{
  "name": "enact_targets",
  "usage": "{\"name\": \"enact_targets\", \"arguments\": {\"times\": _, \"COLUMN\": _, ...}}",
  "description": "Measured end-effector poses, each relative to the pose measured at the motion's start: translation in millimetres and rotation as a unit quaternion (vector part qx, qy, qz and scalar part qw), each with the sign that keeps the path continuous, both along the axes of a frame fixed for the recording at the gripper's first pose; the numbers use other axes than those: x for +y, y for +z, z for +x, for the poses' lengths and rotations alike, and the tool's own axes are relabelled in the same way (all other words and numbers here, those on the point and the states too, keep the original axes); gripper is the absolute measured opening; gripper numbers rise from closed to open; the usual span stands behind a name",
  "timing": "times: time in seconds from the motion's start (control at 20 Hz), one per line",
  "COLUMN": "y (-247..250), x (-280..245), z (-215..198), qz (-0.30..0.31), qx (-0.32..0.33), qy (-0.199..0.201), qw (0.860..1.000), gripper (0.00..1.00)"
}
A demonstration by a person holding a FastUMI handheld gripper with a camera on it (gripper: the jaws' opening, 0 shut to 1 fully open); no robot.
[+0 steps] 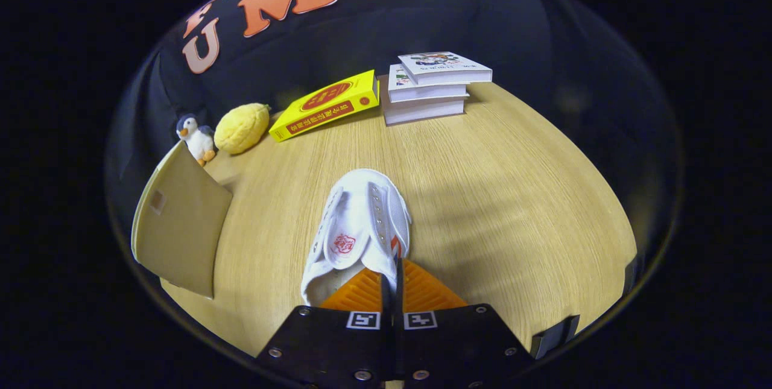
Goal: Open the storage box then place both shoes into the box .Put the left shoe in first, then the right shoe, with the right side of both shoes facing outward in a uniform manner.
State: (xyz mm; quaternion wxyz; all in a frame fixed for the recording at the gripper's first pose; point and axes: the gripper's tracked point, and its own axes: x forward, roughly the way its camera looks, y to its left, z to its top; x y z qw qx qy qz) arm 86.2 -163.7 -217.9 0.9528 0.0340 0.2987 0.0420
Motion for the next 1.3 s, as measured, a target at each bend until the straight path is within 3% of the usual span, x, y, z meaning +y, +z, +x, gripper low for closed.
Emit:
{"name": "enact_targets", "arguments": {"times": 0.15, "y": 27.3, "x": 16.8, "z": 0.5, "qz": 0.004, "qx": -0.030, "qy": 0.016, "qw": 0.999, "gripper": 0.00}}
{"name": "enact_targets", "arguments": {"times": 0.45, "y": -3.1, "x": -5.8, "z": -1.5, "qz": -0.138, "qx": -0.007, "qy": 0.010, "qw": 0.990, "gripper": 0.00}}
{"name": "enact_targets", "arguments": {"times": 0.8, "y": -16.6, "x": -15.1, "z": 25.8, "qz": -0.183, "qx": 0.003, "qy": 0.008, "qw": 0.983, "gripper": 0.04}}
{"name": "enact_targets", "arguments": {"times": 0.9, "y": -14.4, "x": -11.2, "z": 27.2, "qz": -0.160, "qx": -0.005, "qy": 0.015, "qw": 0.987, "gripper": 0.01}}
{"name": "enact_targets", "arguments": {"times": 1.1, "y": -7.7, "x": 17.7, "z": 14.1, "qz": -0.033, "qx": -0.007, "qy": 0.002, "qw": 0.999, "gripper": 0.00}}
{"name": "enact_targets", "arguments": {"times": 1.3, "y": 14.9, "x": 57.0, "z": 5.6, "qz": 0.001, "qx": -0.018, "qy": 0.014, "qw": 1.000, "gripper": 0.00}}
